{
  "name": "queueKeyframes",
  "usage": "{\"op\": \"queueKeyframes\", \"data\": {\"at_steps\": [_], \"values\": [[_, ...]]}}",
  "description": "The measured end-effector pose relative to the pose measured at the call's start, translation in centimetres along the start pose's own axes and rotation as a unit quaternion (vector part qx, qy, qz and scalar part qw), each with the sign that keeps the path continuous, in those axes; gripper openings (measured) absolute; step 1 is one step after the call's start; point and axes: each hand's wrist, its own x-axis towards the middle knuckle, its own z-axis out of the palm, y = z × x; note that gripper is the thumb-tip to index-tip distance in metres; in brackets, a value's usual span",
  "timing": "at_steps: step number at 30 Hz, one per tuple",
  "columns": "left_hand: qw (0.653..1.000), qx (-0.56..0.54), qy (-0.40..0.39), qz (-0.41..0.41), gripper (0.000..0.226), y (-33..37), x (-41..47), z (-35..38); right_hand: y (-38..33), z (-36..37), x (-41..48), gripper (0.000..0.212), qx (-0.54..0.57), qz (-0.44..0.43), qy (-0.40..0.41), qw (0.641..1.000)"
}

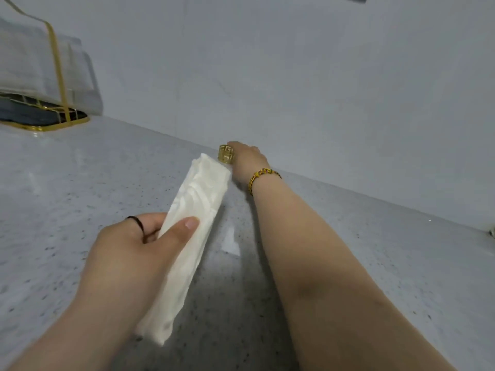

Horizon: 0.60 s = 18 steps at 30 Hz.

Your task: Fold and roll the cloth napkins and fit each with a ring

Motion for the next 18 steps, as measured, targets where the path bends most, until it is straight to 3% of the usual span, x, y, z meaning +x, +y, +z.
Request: {"op": "queueKeyframes", "data": {"at_steps": [6,11,18], "values": [[1.0,0.014,-0.013,0.009,0.015,0.3,-0.2,-0.2,-0.2,1.2,2.4,0.046,-0.074,0.002,0.015,0.997],[1.0,0.017,-0.017,0.007,0.013,0.4,-0.3,-0.1,-0.1,1.5,2.7,0.015,-0.14,0.015,0.025,0.99],[1.0,0.005,-0.02,0.006,0.012,0.2,-0.2,-0.2,1.1,0.6,-0.1,0.029,-0.07,-0.025,0.091,0.993]]}}
